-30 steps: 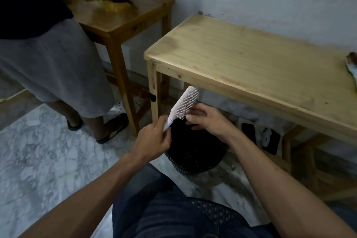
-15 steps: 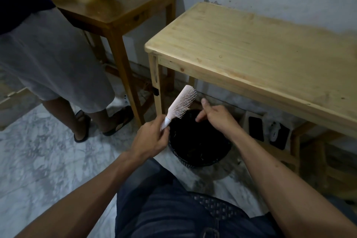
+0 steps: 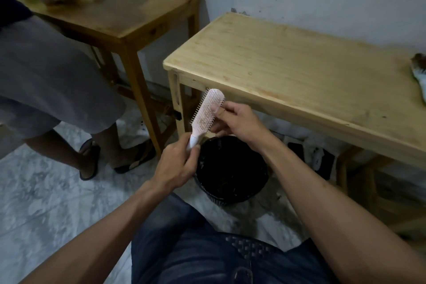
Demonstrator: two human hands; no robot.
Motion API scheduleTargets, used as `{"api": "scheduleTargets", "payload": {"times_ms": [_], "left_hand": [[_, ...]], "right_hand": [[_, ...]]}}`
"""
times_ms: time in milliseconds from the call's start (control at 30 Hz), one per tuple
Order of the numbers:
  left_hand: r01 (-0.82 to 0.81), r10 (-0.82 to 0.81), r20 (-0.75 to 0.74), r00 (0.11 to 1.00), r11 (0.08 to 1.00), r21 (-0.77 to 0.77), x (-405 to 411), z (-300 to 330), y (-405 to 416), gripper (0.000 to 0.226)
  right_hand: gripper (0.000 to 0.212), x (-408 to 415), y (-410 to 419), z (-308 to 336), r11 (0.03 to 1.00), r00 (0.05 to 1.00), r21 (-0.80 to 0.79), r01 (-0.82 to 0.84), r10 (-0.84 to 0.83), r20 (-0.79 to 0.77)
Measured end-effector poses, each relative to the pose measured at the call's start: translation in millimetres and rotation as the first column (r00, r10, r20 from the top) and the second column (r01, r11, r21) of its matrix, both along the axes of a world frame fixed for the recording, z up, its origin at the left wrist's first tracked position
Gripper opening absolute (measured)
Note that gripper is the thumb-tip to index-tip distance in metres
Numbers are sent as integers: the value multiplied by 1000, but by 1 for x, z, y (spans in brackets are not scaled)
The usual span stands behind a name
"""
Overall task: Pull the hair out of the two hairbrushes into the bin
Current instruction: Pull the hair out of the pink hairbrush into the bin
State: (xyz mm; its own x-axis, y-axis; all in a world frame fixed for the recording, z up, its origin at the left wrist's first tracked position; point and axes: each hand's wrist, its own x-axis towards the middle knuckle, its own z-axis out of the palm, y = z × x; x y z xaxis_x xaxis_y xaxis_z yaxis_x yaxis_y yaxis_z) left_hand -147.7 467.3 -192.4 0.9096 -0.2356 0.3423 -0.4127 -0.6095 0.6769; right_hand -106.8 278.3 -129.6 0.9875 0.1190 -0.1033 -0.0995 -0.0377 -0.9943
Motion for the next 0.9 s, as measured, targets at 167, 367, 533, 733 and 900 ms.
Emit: {"api": "scheduleTargets", "payload": {"times_ms": [167, 367, 533, 733, 900], "left_hand": [[-27, 29, 45, 999, 998, -55, 14, 49, -5, 21], [-46, 55, 134, 990, 996, -71, 46, 106, -41, 43], [-1, 9, 174, 985, 999, -46, 69, 142, -88, 44], [-23, 10, 180, 984, 997, 70, 104, 166, -148, 24], [-4, -11, 137, 991, 994, 110, 138, 169, -189, 21]], "right_hand": [[31, 11, 10, 38, 997, 995, 46, 65, -69, 70], [31, 42, -20, 103, 938, 929, 77, 339, -346, 129], [17, 76, -79, 134, 871, 865, 96, 482, -490, 106], [16, 100, -137, 143, 869, 874, 93, 486, -485, -29], [21, 128, -164, 137, 853, 849, -16, 522, -521, -89]]}}
